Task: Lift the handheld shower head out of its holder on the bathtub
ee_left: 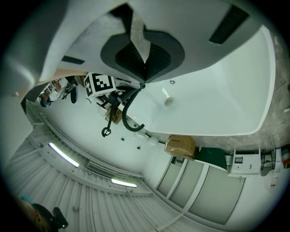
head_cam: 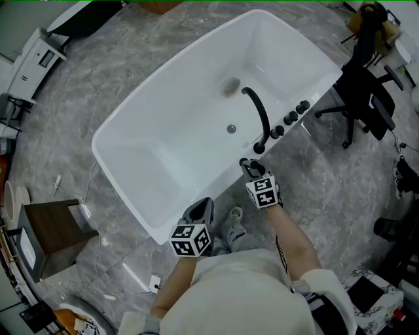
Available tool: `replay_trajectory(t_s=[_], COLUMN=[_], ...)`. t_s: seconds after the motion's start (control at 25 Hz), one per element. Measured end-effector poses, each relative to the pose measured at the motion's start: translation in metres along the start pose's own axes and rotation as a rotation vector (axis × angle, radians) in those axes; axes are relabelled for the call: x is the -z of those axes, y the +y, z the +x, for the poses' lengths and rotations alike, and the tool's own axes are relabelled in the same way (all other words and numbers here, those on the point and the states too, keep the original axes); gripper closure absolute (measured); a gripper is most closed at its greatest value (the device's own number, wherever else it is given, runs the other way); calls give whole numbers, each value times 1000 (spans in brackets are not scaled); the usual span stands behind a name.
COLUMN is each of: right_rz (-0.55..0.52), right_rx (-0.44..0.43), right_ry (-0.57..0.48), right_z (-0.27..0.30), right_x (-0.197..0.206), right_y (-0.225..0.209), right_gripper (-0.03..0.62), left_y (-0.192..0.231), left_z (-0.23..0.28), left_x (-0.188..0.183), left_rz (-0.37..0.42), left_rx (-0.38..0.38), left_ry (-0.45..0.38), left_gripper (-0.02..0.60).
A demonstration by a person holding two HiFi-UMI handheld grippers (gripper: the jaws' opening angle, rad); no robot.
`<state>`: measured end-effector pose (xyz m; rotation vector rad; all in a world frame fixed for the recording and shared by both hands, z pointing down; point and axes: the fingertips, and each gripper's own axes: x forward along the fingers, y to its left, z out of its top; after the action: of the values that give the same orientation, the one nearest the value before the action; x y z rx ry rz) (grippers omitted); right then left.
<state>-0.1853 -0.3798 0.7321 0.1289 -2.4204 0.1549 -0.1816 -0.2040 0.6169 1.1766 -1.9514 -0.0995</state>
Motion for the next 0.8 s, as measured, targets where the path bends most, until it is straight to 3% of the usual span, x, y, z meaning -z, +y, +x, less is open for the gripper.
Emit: replay_trajectory(t_s=[0.8], right_rz=[-35], right_rx=[206], right_ry=[-225], right_z=[-136], right_x=[-65], right_y=[62], right_gripper=[450], left_y=[-9], left_z=[-68], left_x=[25], left_rz=[137], left_rx=[166], left_ry=[13], left_gripper=[561])
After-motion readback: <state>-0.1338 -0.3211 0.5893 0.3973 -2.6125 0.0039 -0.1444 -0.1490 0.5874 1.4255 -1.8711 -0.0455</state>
